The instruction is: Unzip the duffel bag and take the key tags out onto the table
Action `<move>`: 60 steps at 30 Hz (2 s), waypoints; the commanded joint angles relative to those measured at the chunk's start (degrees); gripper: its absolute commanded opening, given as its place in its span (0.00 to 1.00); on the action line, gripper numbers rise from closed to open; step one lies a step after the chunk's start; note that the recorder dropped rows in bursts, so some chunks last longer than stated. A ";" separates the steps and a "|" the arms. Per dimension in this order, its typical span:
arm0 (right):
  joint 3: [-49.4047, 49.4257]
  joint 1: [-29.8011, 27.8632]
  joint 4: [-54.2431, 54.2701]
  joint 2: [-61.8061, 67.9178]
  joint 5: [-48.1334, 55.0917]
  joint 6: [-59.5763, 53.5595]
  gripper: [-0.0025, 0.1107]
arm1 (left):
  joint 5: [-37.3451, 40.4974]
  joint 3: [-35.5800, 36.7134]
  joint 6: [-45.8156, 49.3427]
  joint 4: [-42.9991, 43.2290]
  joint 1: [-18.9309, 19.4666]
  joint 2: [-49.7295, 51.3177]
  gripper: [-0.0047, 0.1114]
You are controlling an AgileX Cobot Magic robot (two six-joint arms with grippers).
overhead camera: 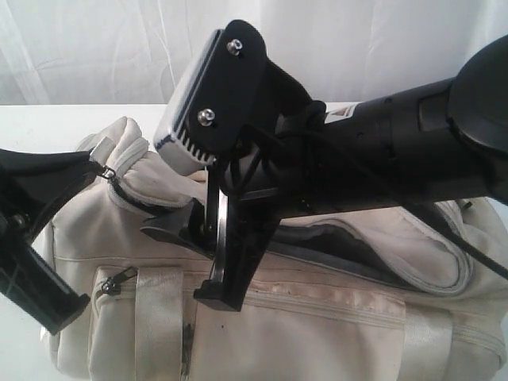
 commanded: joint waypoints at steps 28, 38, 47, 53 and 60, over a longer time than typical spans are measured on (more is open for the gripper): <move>-0.11 0.05 0.53 -0.38 -0.45 -0.36 0.57 | 0.61 -0.68 17.58 -6.07 0.13 -0.80 0.04; -0.11 0.05 0.53 -0.38 -0.45 -0.36 0.57 | -0.55 -0.59 7.49 -2.52 0.13 -0.80 0.04; -0.11 0.05 0.53 -0.38 -0.45 -0.36 0.57 | -0.67 2.66 -5.37 1.43 0.13 -0.80 0.04; -0.11 0.05 0.53 -0.38 -0.45 -0.36 0.57 | -0.56 5.58 -9.95 5.93 0.13 -0.80 0.04; -0.11 0.05 0.53 -0.38 -0.45 -0.36 0.57 | -1.29 7.27 -4.52 11.14 0.13 -0.80 0.04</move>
